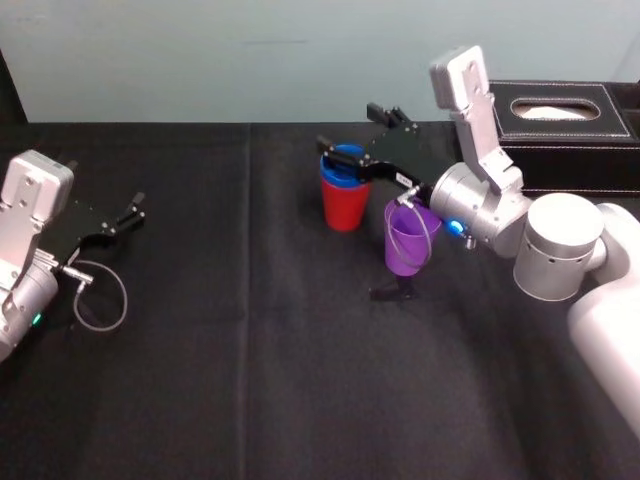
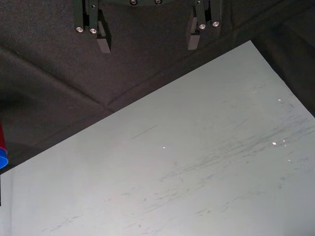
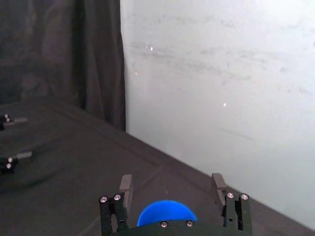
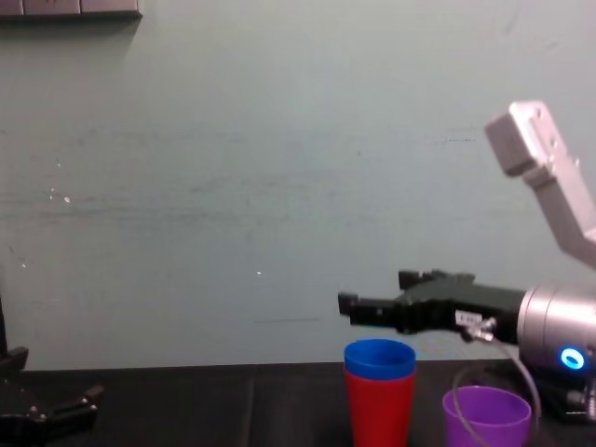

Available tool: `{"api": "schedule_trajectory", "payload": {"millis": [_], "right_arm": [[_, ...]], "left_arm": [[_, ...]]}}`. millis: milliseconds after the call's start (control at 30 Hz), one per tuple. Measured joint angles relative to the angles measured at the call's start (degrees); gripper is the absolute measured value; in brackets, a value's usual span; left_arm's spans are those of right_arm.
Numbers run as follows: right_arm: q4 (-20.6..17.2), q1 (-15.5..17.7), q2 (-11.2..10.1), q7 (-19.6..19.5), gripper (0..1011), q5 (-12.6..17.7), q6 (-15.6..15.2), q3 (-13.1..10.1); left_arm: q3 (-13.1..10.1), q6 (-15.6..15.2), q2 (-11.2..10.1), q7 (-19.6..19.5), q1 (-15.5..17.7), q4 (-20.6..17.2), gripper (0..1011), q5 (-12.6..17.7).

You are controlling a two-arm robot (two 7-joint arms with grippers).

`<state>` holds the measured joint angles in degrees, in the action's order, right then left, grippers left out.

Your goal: Stack the three plastic cups sequentially using one hand.

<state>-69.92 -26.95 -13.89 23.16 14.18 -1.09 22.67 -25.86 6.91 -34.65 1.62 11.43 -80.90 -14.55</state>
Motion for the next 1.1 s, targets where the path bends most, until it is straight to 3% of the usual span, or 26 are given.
{"api": "schedule_trajectory", "payload": {"millis": [200, 400, 467, 533, 700, 833, 1000, 1100], "right_arm": [[-4.87, 1.54, -1.14, -0.53, 1002, 0.50, -0.73, -1.06], [-12.01, 4.80, -3.56, -0.49, 1002, 1.67, -3.20, -1.92], [-15.75, 7.11, -5.10, -1.03, 1000, 2.33, -5.04, -2.72], [-16.71, 7.82, -5.55, -1.25, 1000, 2.55, -5.50, -3.01], [-22.47, 13.39, -8.77, -2.66, 1000, 3.87, -7.48, -5.40], [-25.72, 18.94, -11.11, -3.83, 1000, 4.74, -7.25, -7.74], [-26.69, 24.56, -12.94, -4.12, 1002, 4.92, -5.12, -9.30], [-26.49, 26.07, -13.31, -4.10, 1002, 4.87, -4.15, -9.67]], "left_arm": [[0.00, 0.00, 0.00, 0.00, 0.00, 0.00, 1005, 0.00], [0.00, 0.00, 0.00, 0.00, 0.00, 0.00, 1005, 0.00], [0.00, 0.00, 0.00, 0.00, 0.00, 0.00, 1005, 0.00], [-0.01, 0.00, 0.00, 0.00, 0.00, 0.00, 1005, 0.00], [0.00, 0.00, 0.00, 0.00, 0.00, 0.00, 1005, 0.00], [0.00, 0.00, 0.00, 0.00, 0.00, 0.00, 1005, 0.00], [0.00, 0.00, 0.00, 0.00, 0.00, 0.00, 1004, 0.00], [0.00, 0.00, 0.00, 0.00, 0.00, 0.00, 1005, 0.00]]}}
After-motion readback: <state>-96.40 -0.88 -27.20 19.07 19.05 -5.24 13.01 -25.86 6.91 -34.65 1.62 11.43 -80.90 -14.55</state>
